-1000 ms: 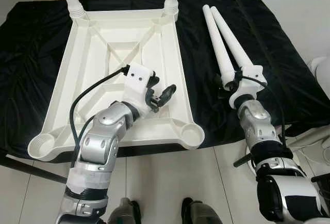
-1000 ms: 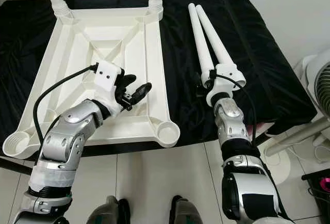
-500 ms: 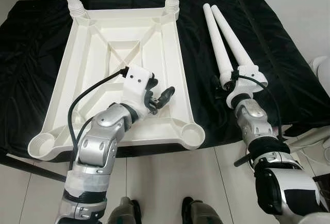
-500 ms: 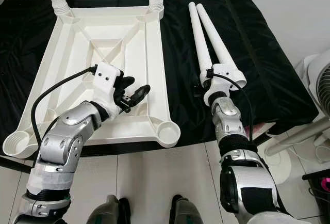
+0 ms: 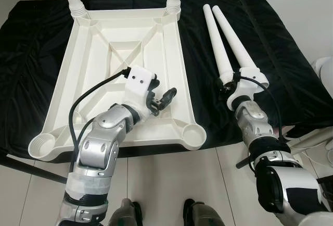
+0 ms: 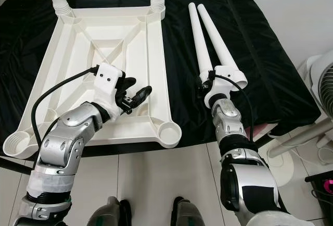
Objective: Building children table
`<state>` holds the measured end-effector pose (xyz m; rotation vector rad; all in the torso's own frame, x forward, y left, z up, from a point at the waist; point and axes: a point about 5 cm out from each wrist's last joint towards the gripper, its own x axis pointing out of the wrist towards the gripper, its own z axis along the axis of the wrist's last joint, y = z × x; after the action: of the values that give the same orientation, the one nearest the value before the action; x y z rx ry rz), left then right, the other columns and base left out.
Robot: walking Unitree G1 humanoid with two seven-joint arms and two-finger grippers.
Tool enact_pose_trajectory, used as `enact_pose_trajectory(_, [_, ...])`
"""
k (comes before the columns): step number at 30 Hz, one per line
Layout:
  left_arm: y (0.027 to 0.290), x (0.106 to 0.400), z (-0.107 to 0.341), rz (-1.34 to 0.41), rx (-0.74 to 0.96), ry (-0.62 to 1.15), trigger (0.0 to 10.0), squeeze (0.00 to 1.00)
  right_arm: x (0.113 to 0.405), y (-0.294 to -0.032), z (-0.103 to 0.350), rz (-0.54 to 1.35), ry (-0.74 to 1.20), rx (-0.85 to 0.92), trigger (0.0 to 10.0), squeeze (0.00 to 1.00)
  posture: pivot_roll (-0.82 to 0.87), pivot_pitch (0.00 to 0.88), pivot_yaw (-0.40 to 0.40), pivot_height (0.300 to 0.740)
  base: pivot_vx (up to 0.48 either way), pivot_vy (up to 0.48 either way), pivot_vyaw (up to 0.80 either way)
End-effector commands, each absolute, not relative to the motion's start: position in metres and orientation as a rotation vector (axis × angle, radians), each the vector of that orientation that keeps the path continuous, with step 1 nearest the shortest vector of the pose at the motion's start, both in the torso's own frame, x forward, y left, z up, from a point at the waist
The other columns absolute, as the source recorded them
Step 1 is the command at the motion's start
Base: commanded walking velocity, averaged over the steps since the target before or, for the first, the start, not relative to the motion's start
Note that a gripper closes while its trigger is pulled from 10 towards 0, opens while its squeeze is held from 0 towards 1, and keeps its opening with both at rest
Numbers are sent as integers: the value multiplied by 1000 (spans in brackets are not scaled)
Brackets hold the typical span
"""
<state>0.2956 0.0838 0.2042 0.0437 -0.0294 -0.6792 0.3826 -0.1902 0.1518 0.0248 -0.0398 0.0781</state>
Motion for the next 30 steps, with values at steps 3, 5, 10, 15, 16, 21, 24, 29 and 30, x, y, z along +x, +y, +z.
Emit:
enact_pose_trajectory(3, [89, 298, 198, -576, 51, 2, 10000, 0, 379, -184, 151, 99, -87, 33, 10000, 0, 28, 162, 30, 740, 0, 0, 0])
enact_pose_trajectory(5, [89, 298, 197, -575, 48, 7, 10000, 0, 378, -183, 154, 103, -114, 31, 10000, 0, 28, 162, 30, 740, 0, 0, 0])
enact_pose_trajectory(10, [90, 301, 197, -566, 59, 0, 10000, 0, 375, -182, 161, 121, -178, 32, 10000, 0, 19, 145, 24, 740, 0, 0, 0])
enact_pose_trajectory(15, [95, 306, 200, -539, 89, -22, 10000, 0, 367, -183, 168, 115, -280, 0, 10000, 0, 9, 126, 22, 740, 0, 0, 0])
enact_pose_trajectory(16, [95, 306, 200, -539, 89, -22, 10000, 0, 367, -183, 168, 115, -280, 0, 10000, 0, 9, 126, 22, 740, 0, 0, 0])
enact_pose_trajectory(21, [97, 311, 203, -539, 65, -24, 10000, 0, 360, -181, 174, 121, -346, 24, 10000, 0, 1, 108, 25, 740, 0, 0, 0])
enact_pose_trajectory(24, [101, 316, 209, -538, 46, -44, 10000, 0, 351, -179, 190, 126, -465, 32, 10000, 0, -9, 89, 31, 740, 0, 0, 0])
enact_pose_trajectory(29, [101, 319, 217, -623, -28, -59, 10000, 0, 340, -175, 209, 144, -587, 24, 10000, 0, -15, 76, 37, 740, 0, 0, 0])
enact_pose_trajectory(30, [100, 318, 218, -655, -61, -60, 10000, 0, 338, -174, 212, 149, -603, 19, 10000, 0, -15, 76, 37, 740, 0, 0, 0])
